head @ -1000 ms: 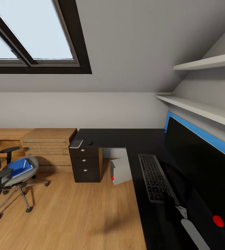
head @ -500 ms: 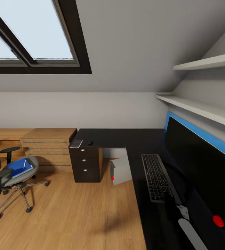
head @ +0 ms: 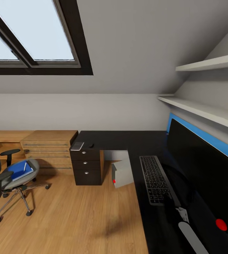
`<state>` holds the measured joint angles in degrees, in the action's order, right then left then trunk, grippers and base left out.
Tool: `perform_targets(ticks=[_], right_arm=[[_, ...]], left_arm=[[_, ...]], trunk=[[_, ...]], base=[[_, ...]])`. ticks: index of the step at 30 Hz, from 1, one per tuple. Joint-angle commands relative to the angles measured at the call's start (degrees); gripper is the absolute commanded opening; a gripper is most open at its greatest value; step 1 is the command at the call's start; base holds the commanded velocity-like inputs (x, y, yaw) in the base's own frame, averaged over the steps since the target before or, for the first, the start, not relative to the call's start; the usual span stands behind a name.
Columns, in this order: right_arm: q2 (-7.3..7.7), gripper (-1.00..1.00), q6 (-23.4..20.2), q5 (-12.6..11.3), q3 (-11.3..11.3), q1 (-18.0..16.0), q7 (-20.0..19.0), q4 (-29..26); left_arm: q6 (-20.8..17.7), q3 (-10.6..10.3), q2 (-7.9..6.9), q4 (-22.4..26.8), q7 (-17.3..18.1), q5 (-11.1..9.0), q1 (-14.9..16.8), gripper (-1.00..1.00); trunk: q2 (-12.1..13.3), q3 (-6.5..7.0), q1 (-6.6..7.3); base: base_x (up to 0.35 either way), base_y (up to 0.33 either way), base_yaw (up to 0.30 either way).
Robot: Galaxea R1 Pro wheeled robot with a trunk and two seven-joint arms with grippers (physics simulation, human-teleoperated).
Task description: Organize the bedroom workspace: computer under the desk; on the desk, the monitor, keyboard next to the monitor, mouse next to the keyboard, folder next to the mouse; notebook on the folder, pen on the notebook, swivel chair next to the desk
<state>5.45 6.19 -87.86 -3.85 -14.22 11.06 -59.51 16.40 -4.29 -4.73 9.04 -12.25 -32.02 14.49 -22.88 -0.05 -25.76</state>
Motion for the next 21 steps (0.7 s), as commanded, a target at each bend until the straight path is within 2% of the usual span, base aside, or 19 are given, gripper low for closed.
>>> perform_targets(ticks=[1,21], right_arm=[[0.09,-1.0,0.51,-0.55,-0.3,-0.02,0.17,-0.07],[0.08,-1.0,0.78,-0.32,-1.54,-0.02,0.74,-1.04]], left_arm=[[0.12,-0.48,-0.02,0.01,-0.32,-0.24,0.01,1.0],[0.27,-0.4,-0.04,0.13,-0.36,-0.29,0.0,1.0]], trunk=[[-0.04,-0.02,-0.02],[-0.04,-0.02,-0.02]], base=[[0.0,0.0,0.0],[0.0,0.0,0.0]])
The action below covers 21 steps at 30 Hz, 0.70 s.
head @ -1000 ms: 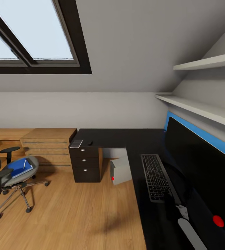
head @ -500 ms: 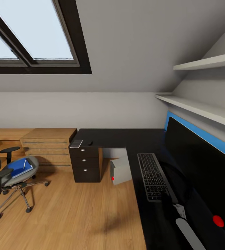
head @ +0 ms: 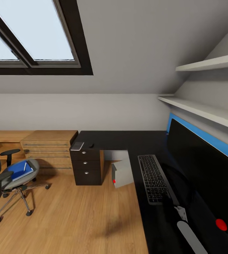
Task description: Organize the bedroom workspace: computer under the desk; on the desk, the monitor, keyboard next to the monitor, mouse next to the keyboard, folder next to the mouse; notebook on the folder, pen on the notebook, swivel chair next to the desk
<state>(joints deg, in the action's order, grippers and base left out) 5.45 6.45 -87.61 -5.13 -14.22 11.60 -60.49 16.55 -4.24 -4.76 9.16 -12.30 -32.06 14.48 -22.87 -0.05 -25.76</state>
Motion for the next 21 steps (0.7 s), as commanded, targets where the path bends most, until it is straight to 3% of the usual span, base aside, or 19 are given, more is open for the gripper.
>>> perform_targets(ticks=[1,15,21], right_arm=[[0.08,-1.0,0.52,-0.53,-0.25,-0.02,0.52,-0.07],[0.25,-1.0,0.49,-0.54,-0.15,-0.02,3.44,0.17],[0.31,-1.0,0.49,-0.55,-0.15,-0.09,3.52,0.2]], left_arm=[[0.13,-0.46,-0.02,0.06,-0.33,-0.29,0.01,1.0],[0.1,-0.17,-0.07,0.5,-0.35,-0.55,0.01,1.0],[0.06,-0.15,-0.05,0.5,-0.36,-0.63,0.02,1.0]], trunk=[[-0.04,-0.02,-0.02],[-0.04,-0.02,-0.02],[-2.45,-1.1,-1.34]], base=[[0.0,0.0,0.0],[0.0,0.0,0.0],[0.0,0.0,0.0]])
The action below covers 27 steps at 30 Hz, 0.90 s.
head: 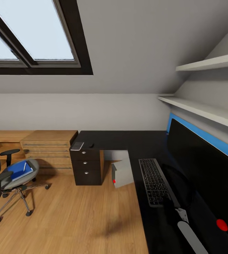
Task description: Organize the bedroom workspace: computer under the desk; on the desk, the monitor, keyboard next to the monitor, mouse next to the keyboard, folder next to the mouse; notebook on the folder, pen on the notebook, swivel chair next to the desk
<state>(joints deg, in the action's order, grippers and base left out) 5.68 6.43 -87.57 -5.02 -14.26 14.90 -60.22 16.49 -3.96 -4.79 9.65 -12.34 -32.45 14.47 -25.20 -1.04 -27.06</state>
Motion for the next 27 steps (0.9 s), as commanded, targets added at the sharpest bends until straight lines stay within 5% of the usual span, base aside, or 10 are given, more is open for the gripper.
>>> perform_targets(ticks=[1,22,27], right_arm=[[0.09,-1.0,0.51,-0.58,-0.25,-0.05,0.21,-0.07],[0.21,-1.0,0.5,-0.58,-0.16,-0.13,1.53,-0.07],[0.26,-1.0,0.44,-0.58,-0.16,-0.36,1.61,-0.03]], left_arm=[[0.11,-0.45,0.01,0.02,-0.31,-0.24,0.03,1.0],[0.08,-0.53,0.05,0.02,-0.45,-0.18,0.02,1.0],[0.11,-0.54,0.05,0.02,-0.52,-0.16,0.03,1.0]], trunk=[[-0.53,-0.3,-0.26],[-8.95,-4.07,-4.87],[-8.95,-4.07,-4.87]], base=[[0.0,0.0,0.0],[0.0,0.0,0.0],[0.0,0.0,0.0]])
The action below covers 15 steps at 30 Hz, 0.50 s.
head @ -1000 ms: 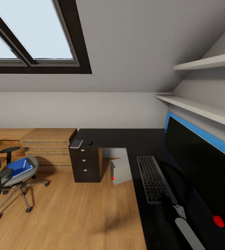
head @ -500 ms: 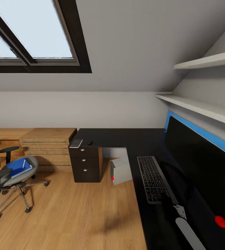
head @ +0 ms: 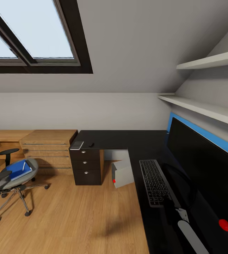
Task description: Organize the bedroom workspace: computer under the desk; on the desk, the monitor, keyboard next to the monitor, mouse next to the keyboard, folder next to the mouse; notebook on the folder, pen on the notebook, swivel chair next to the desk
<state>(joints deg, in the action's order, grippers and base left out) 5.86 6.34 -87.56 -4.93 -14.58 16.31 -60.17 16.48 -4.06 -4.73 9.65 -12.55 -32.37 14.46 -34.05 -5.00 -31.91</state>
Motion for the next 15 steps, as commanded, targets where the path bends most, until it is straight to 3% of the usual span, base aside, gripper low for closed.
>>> perform_targets(ticks=[1,15], right_arm=[[0.09,-1.0,0.52,-0.6,-0.26,-0.07,0.21,-0.06],[0.12,-1.0,0.43,-0.6,-0.26,-0.19,1.07,0.05]], left_arm=[[0.13,-0.47,-0.02,-0.01,-0.31,-0.19,0.04,1.0],[0.23,-0.52,-0.02,-0.16,-0.2,0.03,0.03,1.0]], trunk=[[-0.1,-0.11,-0.02],[-0.1,-0.11,-0.02]], base=[[0.0,0.0,0.0],[0.006,-0.085,0.0]])
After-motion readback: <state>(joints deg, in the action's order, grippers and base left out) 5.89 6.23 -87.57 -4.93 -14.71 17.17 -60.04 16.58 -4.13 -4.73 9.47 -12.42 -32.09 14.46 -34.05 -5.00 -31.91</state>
